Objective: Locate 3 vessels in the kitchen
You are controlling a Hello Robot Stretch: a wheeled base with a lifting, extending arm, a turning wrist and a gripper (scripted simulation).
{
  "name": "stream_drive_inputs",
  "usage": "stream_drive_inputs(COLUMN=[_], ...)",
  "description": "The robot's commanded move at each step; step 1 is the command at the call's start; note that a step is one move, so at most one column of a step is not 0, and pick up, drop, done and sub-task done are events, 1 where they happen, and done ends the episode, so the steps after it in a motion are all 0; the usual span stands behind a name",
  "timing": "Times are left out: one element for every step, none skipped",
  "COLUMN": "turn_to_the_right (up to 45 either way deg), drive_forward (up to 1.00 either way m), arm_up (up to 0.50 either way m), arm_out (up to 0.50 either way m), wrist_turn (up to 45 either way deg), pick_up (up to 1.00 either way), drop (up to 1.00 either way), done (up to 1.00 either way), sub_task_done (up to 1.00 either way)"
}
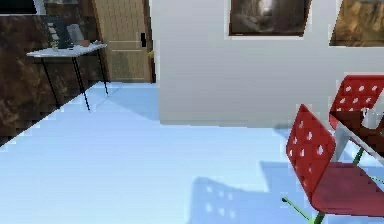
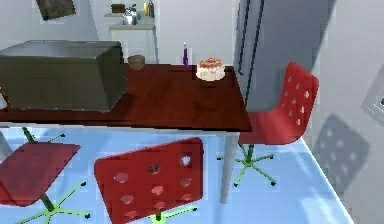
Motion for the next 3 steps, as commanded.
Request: stream_drive_inputs(turn_to_the_right=[3.0, 0.0, 0.0], drive_forward=[0.00, 1.00, 0.35], arm_up=[0.00, 0.00, 0.00], arm_out=[0.00, 0.00, 0.00], wrist_turn=[0.0, 0.0, 0.0], pick_up=[0.00, 0.00, 0.00], drop=[0.00, 0.00, 0.00], done=[0.00, 0.00, 0.00], sub_task_done=[0.00, 0.00, 0.00])
